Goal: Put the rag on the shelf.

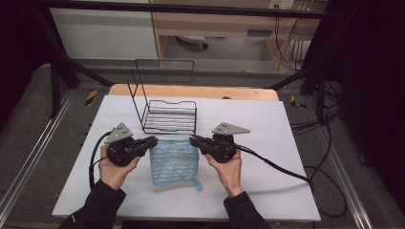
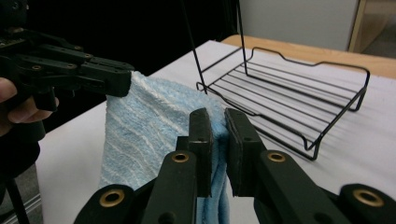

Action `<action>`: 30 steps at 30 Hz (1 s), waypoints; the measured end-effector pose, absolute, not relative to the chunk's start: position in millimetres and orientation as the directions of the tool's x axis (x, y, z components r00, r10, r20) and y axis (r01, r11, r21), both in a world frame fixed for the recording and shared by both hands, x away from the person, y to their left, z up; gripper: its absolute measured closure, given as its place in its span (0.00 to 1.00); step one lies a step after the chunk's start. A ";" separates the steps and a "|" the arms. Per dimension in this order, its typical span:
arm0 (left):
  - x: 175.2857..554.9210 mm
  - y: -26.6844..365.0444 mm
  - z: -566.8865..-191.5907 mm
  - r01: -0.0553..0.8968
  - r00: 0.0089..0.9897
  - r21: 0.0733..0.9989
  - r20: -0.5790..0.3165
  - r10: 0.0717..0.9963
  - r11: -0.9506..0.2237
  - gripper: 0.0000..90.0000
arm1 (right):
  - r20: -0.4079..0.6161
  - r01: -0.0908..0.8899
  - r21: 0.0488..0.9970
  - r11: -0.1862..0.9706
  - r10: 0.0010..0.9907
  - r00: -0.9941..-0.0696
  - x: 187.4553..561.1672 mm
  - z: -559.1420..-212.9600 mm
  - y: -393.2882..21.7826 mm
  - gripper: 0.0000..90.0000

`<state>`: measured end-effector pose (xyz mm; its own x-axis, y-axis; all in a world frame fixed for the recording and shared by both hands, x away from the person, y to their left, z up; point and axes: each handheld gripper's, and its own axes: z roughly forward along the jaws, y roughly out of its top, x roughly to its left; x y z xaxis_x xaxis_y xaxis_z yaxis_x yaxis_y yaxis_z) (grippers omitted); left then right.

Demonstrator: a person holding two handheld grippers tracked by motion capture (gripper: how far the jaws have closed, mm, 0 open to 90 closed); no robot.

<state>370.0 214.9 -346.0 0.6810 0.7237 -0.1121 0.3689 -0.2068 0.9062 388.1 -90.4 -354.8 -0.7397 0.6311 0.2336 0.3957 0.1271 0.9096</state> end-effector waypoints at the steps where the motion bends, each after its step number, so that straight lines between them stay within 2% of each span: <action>1: 369.5 215.0 -344.1 0.364 0.682 0.910 -0.114 0.722 -0.200 0.93 | 0.224 0.384 0.914 0.128 0.630 -0.744 387.1 -352.6 -90.7 0.91; 10: 366.1 212.9 -324.3 0.301 0.682 0.933 -0.068 0.728 -0.195 0.93 | 0.164 0.309 0.943 0.124 0.633 -0.756 381.4 -329.6 -92.1 0.91; 30: 381.3 217.0 -291.8 0.195 0.659 0.979 -0.082 0.747 -0.065 0.93 | 0.076 0.162 0.985 0.067 0.667 -0.742 381.8 -290.1 -85.6 0.91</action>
